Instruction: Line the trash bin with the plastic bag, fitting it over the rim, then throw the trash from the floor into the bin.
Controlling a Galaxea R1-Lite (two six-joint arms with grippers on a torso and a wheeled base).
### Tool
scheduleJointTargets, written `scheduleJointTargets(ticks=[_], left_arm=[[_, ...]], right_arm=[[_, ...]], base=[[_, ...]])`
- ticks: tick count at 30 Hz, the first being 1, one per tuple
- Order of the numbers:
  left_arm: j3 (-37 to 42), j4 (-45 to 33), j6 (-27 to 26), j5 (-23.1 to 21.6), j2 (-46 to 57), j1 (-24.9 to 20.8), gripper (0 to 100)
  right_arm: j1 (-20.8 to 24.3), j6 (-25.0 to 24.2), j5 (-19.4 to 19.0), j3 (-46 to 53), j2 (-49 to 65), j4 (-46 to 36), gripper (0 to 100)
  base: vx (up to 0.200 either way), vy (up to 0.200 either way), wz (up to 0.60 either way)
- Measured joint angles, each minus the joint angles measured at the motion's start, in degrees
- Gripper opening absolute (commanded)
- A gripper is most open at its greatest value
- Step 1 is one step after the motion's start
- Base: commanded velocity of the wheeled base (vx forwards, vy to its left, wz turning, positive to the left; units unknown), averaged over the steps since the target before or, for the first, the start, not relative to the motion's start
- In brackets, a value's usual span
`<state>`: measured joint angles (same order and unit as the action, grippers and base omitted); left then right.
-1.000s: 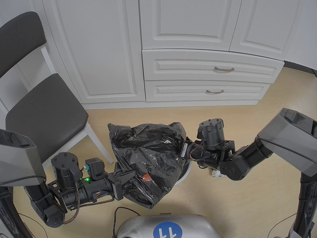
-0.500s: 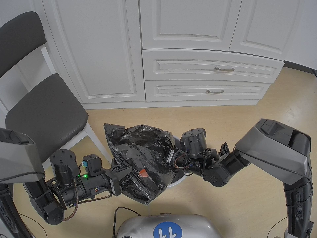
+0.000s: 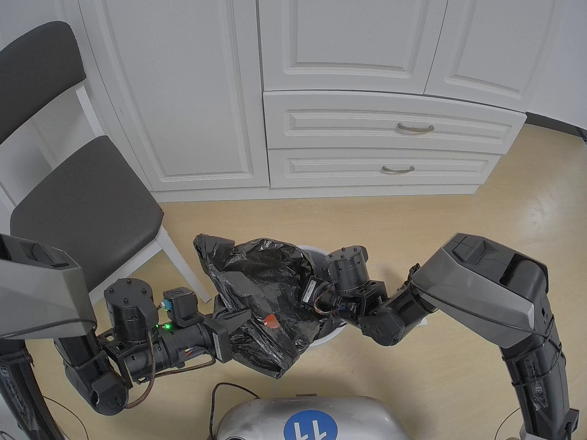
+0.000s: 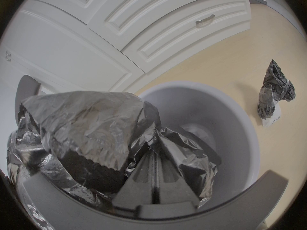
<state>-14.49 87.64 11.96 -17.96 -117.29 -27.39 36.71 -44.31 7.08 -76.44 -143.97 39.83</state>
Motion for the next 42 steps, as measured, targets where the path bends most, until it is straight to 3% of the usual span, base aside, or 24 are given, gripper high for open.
scheduleJointTargets(ticks=[7, 13, 22, 30, 42], left_arm=[[-3.36, -0.02, 0.18, 5.45, -2.78, -3.28, 0], [-5.12, -0.22, 0.20, 6.14, -3.63, -4.17, 0], [-5.57, -0.40, -0.13, 6.28, -4.27, -3.80, 0], [-4.83, -0.44, -0.17, 6.41, -4.52, -3.94, 0], [-2.65, -0.13, -0.22, 6.61, -4.41, -3.47, 0]], right_arm=[[-1.51, 5.89, 0.20, 2.62, 2.62, -2.22, 0], [-2.51, 14.09, 0.50, 7.51, 8.13, -2.61, 0], [-5.86, 19.63, 0.44, 13.65, 17.59, -2.94, 0], [-8.11, 20.61, 0.17, 14.73, 20.63, -3.34, 0], [-3.89, 20.18, 0.71, 9.51, 9.90, -3.32, 0]], base=[[0.000, 0.000, 0.00], [0.000, 0.000, 0.00], [0.000, 0.000, 0.00], [0.000, 0.000, 0.00], [0.000, 0.000, 0.00]])
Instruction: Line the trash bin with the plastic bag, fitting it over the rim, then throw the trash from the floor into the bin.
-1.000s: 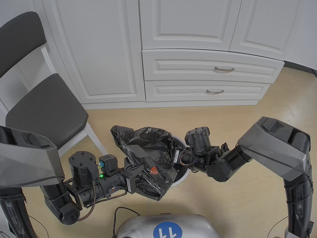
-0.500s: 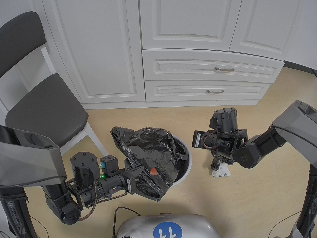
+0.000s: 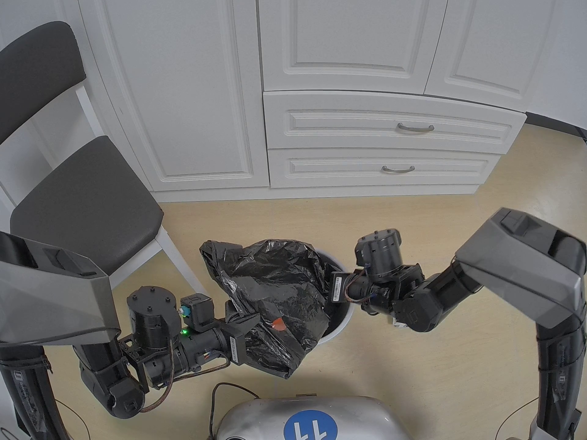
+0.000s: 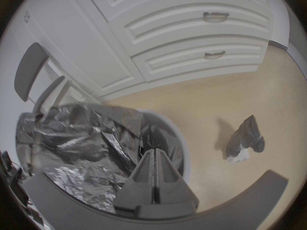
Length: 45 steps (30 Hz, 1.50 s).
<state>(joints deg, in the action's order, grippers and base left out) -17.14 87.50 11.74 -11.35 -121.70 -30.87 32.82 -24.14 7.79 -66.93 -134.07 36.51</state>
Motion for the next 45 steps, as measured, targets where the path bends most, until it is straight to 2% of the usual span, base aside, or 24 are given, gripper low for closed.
scheduleJointTargets(ticks=[4, 9, 13, 16, 25, 36, 45], left_arm=[[0.39, 0.02, 0.00, 0.05, 0.09, 0.13, 0], [1.46, 0.02, -0.24, 0.11, 0.20, 0.20, 0], [2.23, 0.00, -1.89, 0.18, 0.23, 0.24, 0], [2.32, 0.00, -2.63, 0.44, 0.21, 0.35, 0], [-1.10, -0.38, -4.22, 0.57, -0.27, -0.02, 0], [-9.68, -7.41, -4.92, 0.71, -2.36, -2.69, 0], [-16.68, -12.87, -5.07, 3.25, -5.75, -3.94, 0]], right_arm=[[0.76, -0.79, 0.09, -3.33, -5.07, -0.26, 0], [1.49, -4.60, -0.24, -7.80, -10.11, -3.28, 0], [1.90, -8.13, -1.01, -10.63, -11.96, -7.28, 0], [1.90, -8.86, -1.22, -11.22, -11.50, -7.96, 0], [0.48, -6.60, -2.22, -7.11, -3.83, -10.02, 0], [-7.59, -2.84, -7.84, -2.61, 10.86, -14.68, 0], [-10.63, -2.27, -8.58, -1.26, 16.65, -14.62, 0]], base=[[0.000, 0.000, 0.00], [0.000, 0.000, 0.00], [0.000, 0.000, 0.00], [0.000, 0.000, 0.00], [0.000, 0.000, 0.00], [0.000, 0.000, 0.00], [0.000, 0.000, 0.00]])
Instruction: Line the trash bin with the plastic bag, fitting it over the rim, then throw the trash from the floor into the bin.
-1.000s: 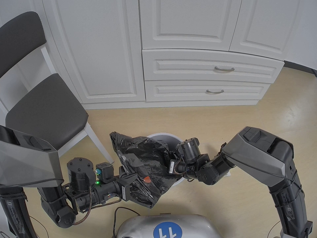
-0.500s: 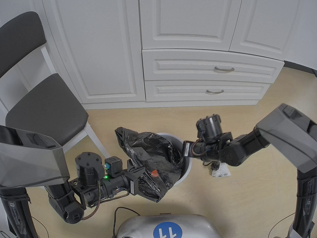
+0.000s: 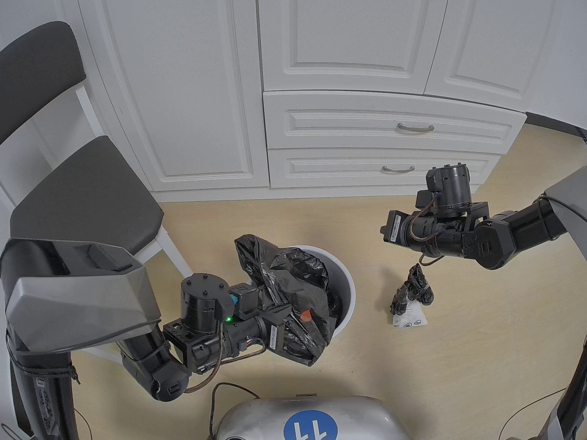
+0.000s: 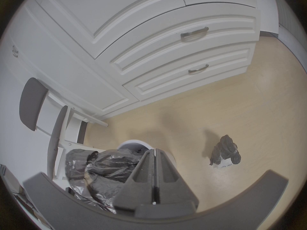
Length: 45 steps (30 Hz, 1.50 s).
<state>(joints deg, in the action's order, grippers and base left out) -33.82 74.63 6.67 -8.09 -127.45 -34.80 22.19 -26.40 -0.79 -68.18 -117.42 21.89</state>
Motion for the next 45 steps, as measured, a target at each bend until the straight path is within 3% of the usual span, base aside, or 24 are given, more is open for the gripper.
scheduleJointTargets(ticks=[10, 23, 24, 31, 38, 45], left_arm=[[-6.53, -0.65, 0.00, 2.19, -5.49, -0.55, 0], [-8.63, 0.45, 0.17, 2.85, -7.74, -2.71, 0], [-8.48, 0.59, 0.15, 3.04, -7.67, -3.10, 100], [-6.47, 1.16, 0.15, 3.32, -6.50, -3.80, 100], [0.94, 1.27, 0.11, 3.41, -1.07, -3.21, 100], [9.62, 1.32, 0.04, 3.97, 6.69, -2.34, 100]], right_arm=[[-0.30, 0.79, -0.05, 0.95, 2.12, 0.40, 0], [-0.30, 1.37, -0.05, 1.65, 3.19, 0.51, 0], [-0.30, 1.78, -0.02, 1.89, 3.41, 0.52, 0], [-0.33, 2.99, -0.02, 2.97, 4.38, 0.62, 0], [0.22, 5.25, 0.30, 4.35, 4.83, 0.66, 0], [4.41, 6.40, 2.43, 7.00, 5.13, 5.21, 0]], base=[[0.000, 0.000, 0.00], [0.000, 0.000, 0.00], [0.000, 0.000, 0.00], [0.000, 0.000, 0.00], [0.000, 0.000, 0.00], [0.000, 0.000, 0.00]])
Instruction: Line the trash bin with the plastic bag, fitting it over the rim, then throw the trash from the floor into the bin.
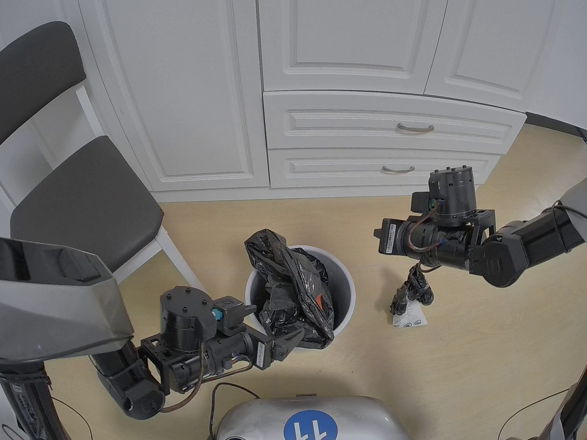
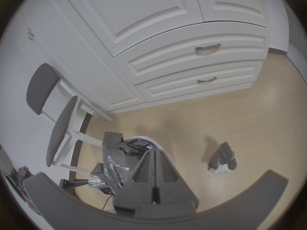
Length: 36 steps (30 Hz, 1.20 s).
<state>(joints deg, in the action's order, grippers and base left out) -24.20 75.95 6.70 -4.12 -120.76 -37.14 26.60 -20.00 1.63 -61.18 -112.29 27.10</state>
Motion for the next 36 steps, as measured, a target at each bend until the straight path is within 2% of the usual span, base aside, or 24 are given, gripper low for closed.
scheduleJointTargets(ticks=[6, 10, 13, 23, 28, 36], left_arm=[[2.45, 0.83, -1.05, 3.90, 3.18, 2.97, 100], [2.97, 1.13, -2.39, 4.74, 3.73, 5.42, 100], [3.06, 1.35, -2.79, 4.96, 3.45, 6.63, 100], [2.01, 11.14, -3.38, 5.32, -4.35, 8.07, 100], [1.18, 11.73, -3.29, 5.34, -7.17, 8.13, 100], [0.41, 11.75, -3.23, 5.38, -9.48, 8.13, 100]], right_arm=[[6.94, -0.38, 6.33, 1.90, -1.72, 6.91, 0], [10.93, -0.55, 10.29, 2.17, -5.19, 11.65, 0], [13.06, -0.60, 11.82, 2.10, -8.55, 15.57, 0], [16.84, -1.29, 13.34, 1.68, -15.64, 22.36, 0], [18.13, -2.38, 13.98, 1.60, -16.80, 25.99, 0], [20.20, -1.63, 14.90, 2.82, -17.09, 26.55, 0]], base=[[0.000, 0.000, 0.00], [0.000, 0.000, 0.00], [0.000, 0.000, 0.00], [0.000, 0.000, 0.00], [0.000, 0.000, 0.00], [0.000, 0.000, 0.00]])
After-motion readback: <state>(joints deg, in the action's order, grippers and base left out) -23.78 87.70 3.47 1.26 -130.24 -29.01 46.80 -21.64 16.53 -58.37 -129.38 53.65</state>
